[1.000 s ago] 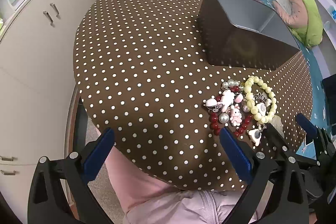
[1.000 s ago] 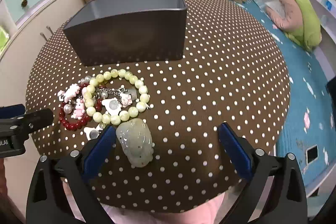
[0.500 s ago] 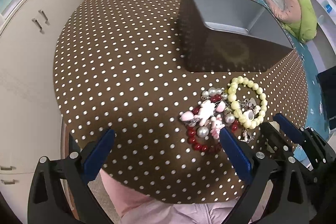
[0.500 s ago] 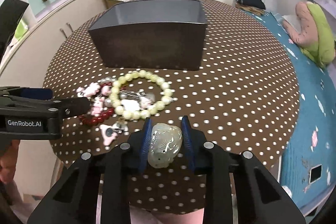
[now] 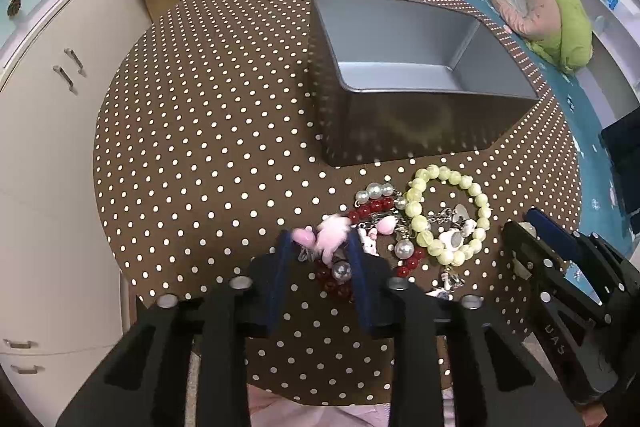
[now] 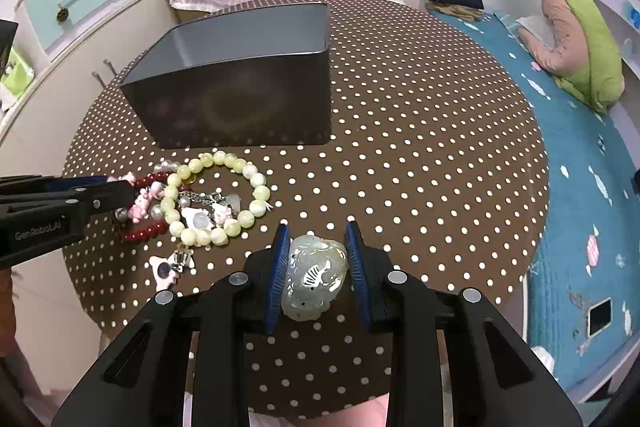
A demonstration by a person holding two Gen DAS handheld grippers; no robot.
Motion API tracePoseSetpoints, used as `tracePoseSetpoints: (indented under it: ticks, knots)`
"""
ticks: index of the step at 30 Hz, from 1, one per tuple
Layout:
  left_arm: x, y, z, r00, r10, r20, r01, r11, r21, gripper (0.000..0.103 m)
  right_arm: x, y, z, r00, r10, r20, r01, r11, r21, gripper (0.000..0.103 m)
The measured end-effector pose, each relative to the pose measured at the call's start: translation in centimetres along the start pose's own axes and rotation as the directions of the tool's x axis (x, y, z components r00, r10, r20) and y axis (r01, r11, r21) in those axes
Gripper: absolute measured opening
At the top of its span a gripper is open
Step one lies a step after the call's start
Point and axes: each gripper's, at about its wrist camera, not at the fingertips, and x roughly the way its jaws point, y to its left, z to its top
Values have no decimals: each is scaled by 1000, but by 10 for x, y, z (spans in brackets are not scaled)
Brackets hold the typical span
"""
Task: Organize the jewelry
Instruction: 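Reach the left tool into the pile beside the pink charms while right holds jade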
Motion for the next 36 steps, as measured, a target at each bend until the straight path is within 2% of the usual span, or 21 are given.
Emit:
tracePoseSetpoints:
  ticks: [3, 6, 7, 9, 13, 15, 16, 18, 19, 25, 27, 30, 31, 32, 34, 35, 36]
  knots:
    - [-6, -1, 1, 1000, -16, 23, 16, 1000, -7, 18, 0, 0, 3, 1000, 10, 2, -10, 1000, -1, 29]
    - [-14, -1, 2, 995, -76, 57, 76, 997, -7, 16, -1, 3, 3, 1000, 13, 9, -13, 1000, -5, 29]
    - [-17, 0, 1, 993, -94, 64, 95, 995, -11, 11, -1, 3, 3, 1000, 16, 11, -16, 1000, -4, 29]
    - [-21, 4, -2, 991, -111, 78, 113, 993, -23, 7, -2, 6, 5, 1000, 25, 15, -25, 1000, 0, 29]
    - [-20, 18, -11, 990, -122, 76, 125, 991, -44, 6, -3, 8, 5, 999, 26, 20, -25, 1000, -7, 29]
    - [-19, 26, -17, 991, -124, 60, 127, 991, -50, 10, -3, 8, 5, 999, 32, 15, -32, 999, 2, 29]
    - [-16, 28, -18, 991, -129, 48, 132, 990, -60, 16, -3, 8, 5, 999, 36, 14, -36, 999, 5, 29]
    - [-11, 32, -19, 991, -129, 35, 131, 989, -72, 52, -3, 7, 3, 999, 36, 14, -37, 999, 12, 29]
    - [-10, 33, -20, 991, -128, 37, 131, 988, -79, 55, -3, 6, 3, 999, 37, 12, -37, 999, 16, 29]
    - [1, 45, -20, 994, -104, 25, 106, 990, -97, 55, 0, -2, -1, 1000, 31, 2, -31, 999, 24, 29]
    - [2, 45, -18, 995, -89, 41, 93, 991, -100, 55, 0, -1, -1, 1000, 31, -3, -31, 999, 22, 29]
    - [5, 50, -12, 995, -82, 49, 87, 989, -115, 49, 0, 0, 0, 1000, 29, -5, -29, 999, 19, 29]
    - [5, 50, -11, 997, -66, 48, 71, 992, -106, 39, 1, 1, 0, 1000, 28, -6, -27, 999, 18, 29]
    - [5, 49, -11, 998, -46, 50, 50, 994, -92, 35, 1, 1, 0, 1000, 26, -6, -26, 999, 20, 29]
    - [5, 47, -11, 996, -70, 46, 73, 995, -65, 15, 2, 2, 1, 1000, 24, -6, -24, 999, 21, 29]
    - [5, 46, -12, 994, -102, 35, 104, 993, -56, 9, 2, 3, 1, 1000, 22, -5, -22, 1000, 20, 29]
    - [4, 44, -12, 993, -113, 26, 114, 992, -49, 9, 3, 3, 1, 1000, 18, -5, -18, 1000, 17, 29]
